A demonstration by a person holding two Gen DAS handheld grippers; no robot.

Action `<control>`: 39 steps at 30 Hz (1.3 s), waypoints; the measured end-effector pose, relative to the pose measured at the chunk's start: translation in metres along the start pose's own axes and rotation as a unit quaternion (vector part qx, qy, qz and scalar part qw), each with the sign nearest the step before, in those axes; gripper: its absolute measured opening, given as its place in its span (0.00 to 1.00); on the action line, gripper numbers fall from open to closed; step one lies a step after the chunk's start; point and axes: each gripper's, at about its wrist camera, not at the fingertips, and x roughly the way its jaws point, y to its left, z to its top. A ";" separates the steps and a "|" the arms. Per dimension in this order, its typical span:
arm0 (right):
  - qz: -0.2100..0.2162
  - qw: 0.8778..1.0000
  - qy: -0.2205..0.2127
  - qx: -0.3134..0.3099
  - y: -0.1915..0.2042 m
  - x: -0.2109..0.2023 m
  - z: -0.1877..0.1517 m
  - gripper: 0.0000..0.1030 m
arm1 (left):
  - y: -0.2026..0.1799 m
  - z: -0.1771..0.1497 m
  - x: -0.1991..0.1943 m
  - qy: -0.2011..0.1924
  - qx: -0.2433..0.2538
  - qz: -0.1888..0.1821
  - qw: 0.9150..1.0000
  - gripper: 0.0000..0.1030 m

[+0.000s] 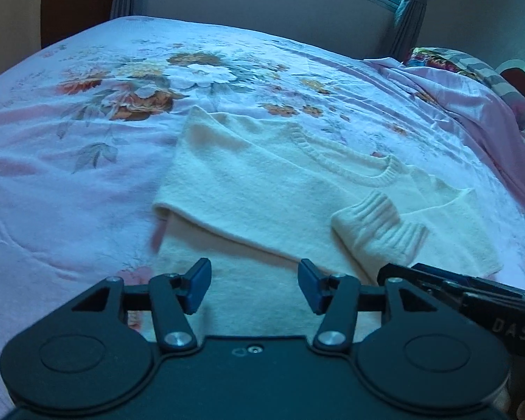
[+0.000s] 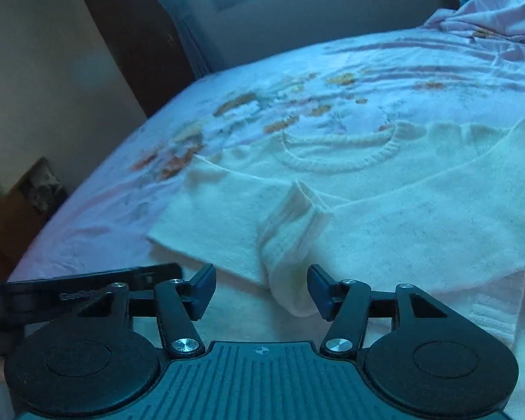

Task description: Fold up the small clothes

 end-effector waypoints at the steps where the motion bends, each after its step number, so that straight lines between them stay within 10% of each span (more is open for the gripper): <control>1: 0.006 1.000 -0.011 -0.001 -0.001 -0.010 0.003 0.56 | -0.002 0.001 0.002 0.004 -0.005 -0.012 1.000 0.61; 5: -0.040 0.998 -0.047 0.034 -0.021 -0.026 0.012 0.55 | -0.007 0.007 0.007 0.015 -0.042 -0.046 0.998 0.64; 12: -0.102 0.978 -0.070 0.170 -0.062 -0.015 0.021 0.44 | 0.004 0.022 0.002 0.002 -0.058 0.002 0.998 0.62; 20: 0.122 0.988 0.017 0.096 -0.005 0.011 0.005 0.44 | 0.021 0.027 0.001 0.017 -0.079 -0.021 0.997 0.69; 26: 0.067 0.992 -0.017 0.105 -0.026 -0.033 -0.009 0.44 | 0.006 0.016 0.012 0.048 -0.061 -0.066 0.995 0.71; 31: 0.027 0.994 -0.035 0.103 -0.043 -0.063 -0.019 0.44 | -0.006 -0.005 0.023 0.059 -0.044 -0.055 0.996 0.55; 36: -0.003 0.991 -0.051 0.120 -0.057 -0.079 -0.029 0.44 | -0.010 -0.008 0.031 0.054 -0.057 -0.058 0.995 0.07; 39: -0.030 0.991 -0.063 0.112 -0.062 -0.087 -0.032 0.44 | -0.008 -0.004 0.026 0.031 -0.078 -0.059 0.995 0.04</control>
